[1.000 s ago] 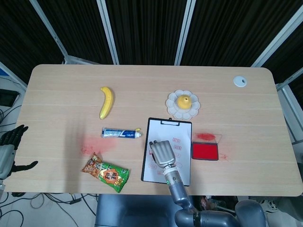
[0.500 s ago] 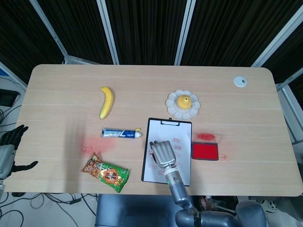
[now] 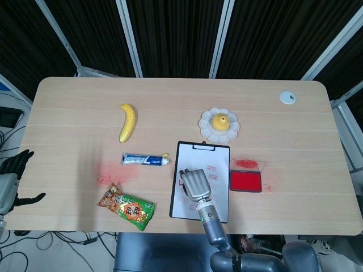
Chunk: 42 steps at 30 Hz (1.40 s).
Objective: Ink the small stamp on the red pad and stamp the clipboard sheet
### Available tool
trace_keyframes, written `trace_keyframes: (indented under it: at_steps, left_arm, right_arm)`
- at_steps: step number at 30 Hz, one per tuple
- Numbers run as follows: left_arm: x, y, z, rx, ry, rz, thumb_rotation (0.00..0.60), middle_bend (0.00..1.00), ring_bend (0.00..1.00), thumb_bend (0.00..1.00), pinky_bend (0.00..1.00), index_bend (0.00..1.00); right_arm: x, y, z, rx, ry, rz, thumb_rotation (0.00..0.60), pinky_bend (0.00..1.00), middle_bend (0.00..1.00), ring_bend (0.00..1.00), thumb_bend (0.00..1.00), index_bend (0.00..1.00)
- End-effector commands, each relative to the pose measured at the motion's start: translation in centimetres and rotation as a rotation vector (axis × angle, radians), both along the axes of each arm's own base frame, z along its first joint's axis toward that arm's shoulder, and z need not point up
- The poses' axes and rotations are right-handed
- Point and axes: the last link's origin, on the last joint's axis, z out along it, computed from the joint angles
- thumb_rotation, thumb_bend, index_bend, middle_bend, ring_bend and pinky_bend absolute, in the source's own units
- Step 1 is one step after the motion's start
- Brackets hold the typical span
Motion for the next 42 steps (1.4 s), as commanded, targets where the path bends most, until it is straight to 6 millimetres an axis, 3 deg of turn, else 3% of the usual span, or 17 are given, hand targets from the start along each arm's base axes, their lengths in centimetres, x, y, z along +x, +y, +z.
trace_keyframes:
  at_steps: [1, 32, 42]
  left_arm:
    - [0.0, 0.0, 0.0, -0.001, 0.0, 0.0, 0.6, 0.0, 0.0, 0.02, 0.0, 0.0]
    - [0.0, 0.0, 0.0, 0.0, 0.0, 0.001, 0.6, 0.0, 0.0, 0.02, 0.0, 0.0]
    - [0.0, 0.0, 0.0, -0.001, -0.001, 0.0, 0.6, 0.0, 0.0, 0.02, 0.0, 0.0]
  right_arm:
    - [-0.1, 0.0, -0.1, 0.001, 0.001, -0.001, 0.6, 0.88, 0.82, 0.89, 0.74, 0.92]
    - [-0.2, 0.2, -0.3, 0.007, 0.012, -0.006, 0.6, 0.88, 0.82, 0.89, 0.74, 0.92]
    - [0.9, -0.8, 1.2, -0.042, -0.026, 0.031, 0.6, 0.88, 0.82, 0.89, 0.74, 0.92]
